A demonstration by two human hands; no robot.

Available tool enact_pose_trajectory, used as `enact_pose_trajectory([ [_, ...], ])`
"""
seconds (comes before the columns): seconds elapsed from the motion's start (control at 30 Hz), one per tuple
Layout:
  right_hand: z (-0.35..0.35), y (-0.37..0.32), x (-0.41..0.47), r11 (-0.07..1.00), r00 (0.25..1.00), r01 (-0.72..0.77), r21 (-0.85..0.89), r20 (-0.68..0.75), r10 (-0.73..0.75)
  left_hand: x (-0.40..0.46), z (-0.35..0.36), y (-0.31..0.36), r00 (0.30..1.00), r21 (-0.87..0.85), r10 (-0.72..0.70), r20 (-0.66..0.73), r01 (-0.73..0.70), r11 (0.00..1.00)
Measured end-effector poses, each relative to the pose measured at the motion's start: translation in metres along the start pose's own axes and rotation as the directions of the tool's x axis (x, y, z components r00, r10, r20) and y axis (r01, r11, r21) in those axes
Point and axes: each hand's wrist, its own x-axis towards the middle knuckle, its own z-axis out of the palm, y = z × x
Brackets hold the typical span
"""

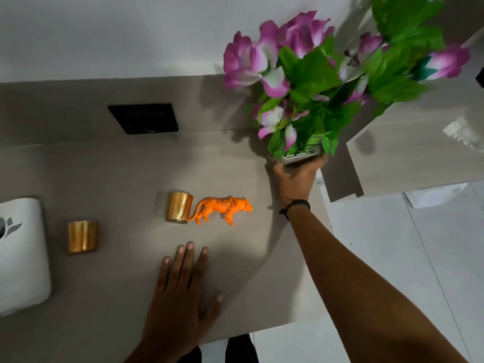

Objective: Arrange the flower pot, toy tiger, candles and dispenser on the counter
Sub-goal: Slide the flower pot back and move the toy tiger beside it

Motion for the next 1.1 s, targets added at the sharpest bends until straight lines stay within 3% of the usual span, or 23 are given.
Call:
enact_pose_trajectory([
  [0.13, -0.016, -0.004, -0.063, 0.972, 1.0, 0.0, -0.233, -0.021, -0.005, 0.0, -0.001, 0.0, 1.0, -0.022, -0.005, 0.005, 0.005, 1.0],
  [0.2, -0.019, -0.01, -0.092, 0.949, 0.982, 0.119, -0.291, 0.177, -0.069, 0.0, -0.001, -0.001, 1.0, -0.035, 0.001, -0.002, -0.001, 0.999],
  [0.27, -0.014, -0.022, -0.105, 0.922, 0.882, 0.195, -0.333, 0.471, -0.016, 0.0, -0.002, -0.001, 1.0, -0.036, -0.002, 0.001, 0.002, 0.999],
  [0.33, -0.006, -0.034, -0.105, 0.849, 0.783, 0.256, -0.463, 0.614, 0.099, 0.001, -0.003, -0.001, 1.0, -0.023, -0.003, 0.014, 0.003, 1.0],
  [0.4, 0.002, -0.044, -0.098, 0.756, 0.711, 0.351, -0.552, 0.683, 0.168, 0.002, -0.004, 0.0, 0.999, -0.008, -0.008, 0.031, 0.008, 1.0],
  [0.5, 0.009, -0.051, -0.085, 0.748, 0.607, 0.366, -0.554, 0.751, 0.259, 0.003, -0.001, 0.002, 0.999, -0.02, -0.015, 0.046, 0.016, 1.0],
  [0.67, 0.008, -0.048, -0.083, 0.747, 0.577, 0.317, -0.584, 0.744, 0.337, 0.003, 0.006, 0.005, 0.998, -0.023, -0.008, 0.057, 0.009, 1.0],
  [0.77, 0.017, -0.048, -0.084, 0.773, 0.605, 0.286, -0.566, 0.732, 0.312, 0.006, 0.007, -0.004, 0.998, -0.042, -0.018, 0.052, 0.02, 0.999],
  [0.83, 0.02, -0.051, -0.079, 0.811, 0.679, 0.226, -0.539, 0.685, 0.266, 0.008, 0.006, -0.004, 0.999, -0.046, -0.017, 0.047, 0.019, 0.999],
  [0.97, 0.036, -0.056, -0.061, 0.876, 0.877, 0.09, -0.473, 0.454, 0.155, 0.003, 0.002, -0.004, 0.999, -0.05, -0.013, 0.038, 0.015, 0.999],
  [1.1, 0.059, -0.058, -0.047, 0.878, 0.935, 0.066, -0.473, 0.337, 0.112, 0.0, -0.003, -0.003, 0.999, -0.021, -0.006, 0.045, 0.007, 1.0],
])
